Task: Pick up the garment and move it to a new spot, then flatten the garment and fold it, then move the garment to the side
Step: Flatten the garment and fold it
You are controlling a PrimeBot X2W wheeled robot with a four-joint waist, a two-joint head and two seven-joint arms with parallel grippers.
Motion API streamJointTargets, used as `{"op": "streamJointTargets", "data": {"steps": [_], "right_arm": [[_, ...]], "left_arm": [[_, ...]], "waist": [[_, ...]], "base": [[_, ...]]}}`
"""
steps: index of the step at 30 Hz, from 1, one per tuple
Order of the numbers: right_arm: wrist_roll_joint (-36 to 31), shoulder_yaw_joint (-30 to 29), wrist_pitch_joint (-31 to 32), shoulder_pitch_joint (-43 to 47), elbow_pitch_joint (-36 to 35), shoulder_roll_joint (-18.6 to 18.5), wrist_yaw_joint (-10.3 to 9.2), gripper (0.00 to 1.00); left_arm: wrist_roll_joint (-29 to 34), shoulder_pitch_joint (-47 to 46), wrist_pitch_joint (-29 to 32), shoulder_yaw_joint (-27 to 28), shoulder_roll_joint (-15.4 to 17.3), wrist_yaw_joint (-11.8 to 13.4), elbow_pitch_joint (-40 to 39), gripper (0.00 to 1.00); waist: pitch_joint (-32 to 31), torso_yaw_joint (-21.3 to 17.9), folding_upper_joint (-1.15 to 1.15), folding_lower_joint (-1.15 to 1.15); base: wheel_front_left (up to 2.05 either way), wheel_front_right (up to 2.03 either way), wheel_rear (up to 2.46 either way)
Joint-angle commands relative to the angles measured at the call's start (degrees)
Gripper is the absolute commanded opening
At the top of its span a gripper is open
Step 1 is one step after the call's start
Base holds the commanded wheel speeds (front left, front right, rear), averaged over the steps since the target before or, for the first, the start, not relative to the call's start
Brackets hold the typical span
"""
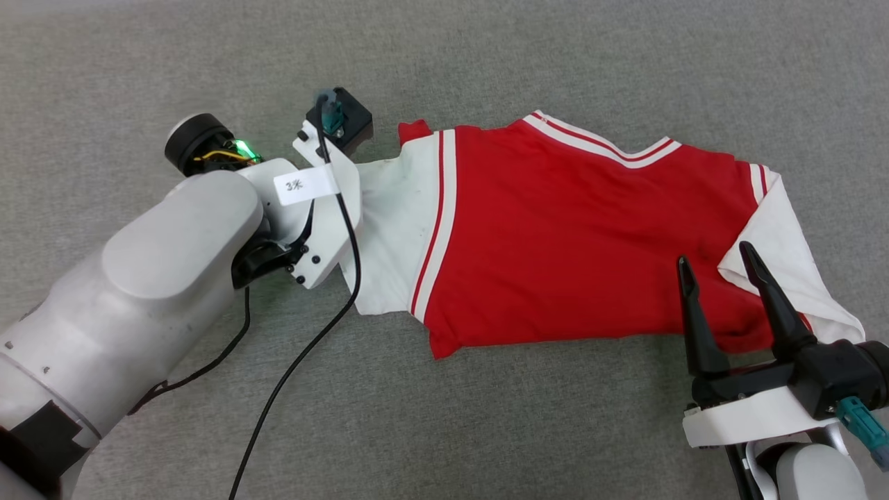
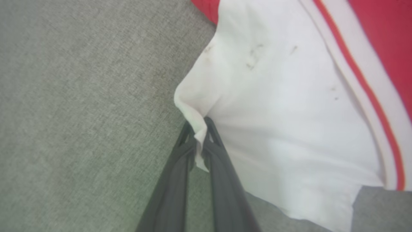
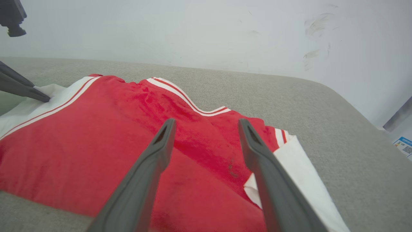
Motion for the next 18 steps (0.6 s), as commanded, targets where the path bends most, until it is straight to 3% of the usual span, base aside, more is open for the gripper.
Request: {"op": "streamJointTargets", "data": {"steps": [1, 8, 12, 13, 18], "right_arm": [[-0.2, 0.0, -0.1, -0.5, 0.1, 0.2, -0.06, 1.0], [-0.7, -0.8, -0.1, 1.4, 0.7, 0.2, -0.06, 1.0], [-0.9, -1.7, -0.1, 2.9, 0.7, 0.2, -0.06, 1.0], [-1.2, -2.1, -0.1, 3.6, 0.9, 0.2, -0.06, 1.0], [-1.4, -2.1, -0.1, 4.6, 1.1, 0.2, -0.06, 1.0]], "left_arm": [[-0.2, 0.7, -1.1, -0.7, 0.4, 0.0, 0.9, 0.0], [-2.4, 2.8, -13.1, 2.9, 2.4, 0.5, -0.8, 0.0], [-3.9, 6.1, -16.5, 4.8, 6.3, 2.5, -3.5, 0.0], [-5.2, 8.9, -17.3, 5.7, 9.4, 4.4, -6.0, 0.0], [-8.1, 13.7, -17.1, 7.2, 15.0, 7.5, -9.3, 0.0]], "waist": [[-0.6, 0.4, 0.0, 0.0], [-4.7, 2.5, 0.0, 0.0], [-7.0, 4.3, 0.0, 0.0], [-8.4, 5.7, 0.0, 0.0], [-9.7, 7.2, 0.0, 0.0]], "base": [[0.0, 0.0, 0.0], [0.0, 0.0, 0.0], [0.0, 0.0, 0.0], [0.0, 0.0, 0.0], [0.0, 0.0, 0.0]]}}
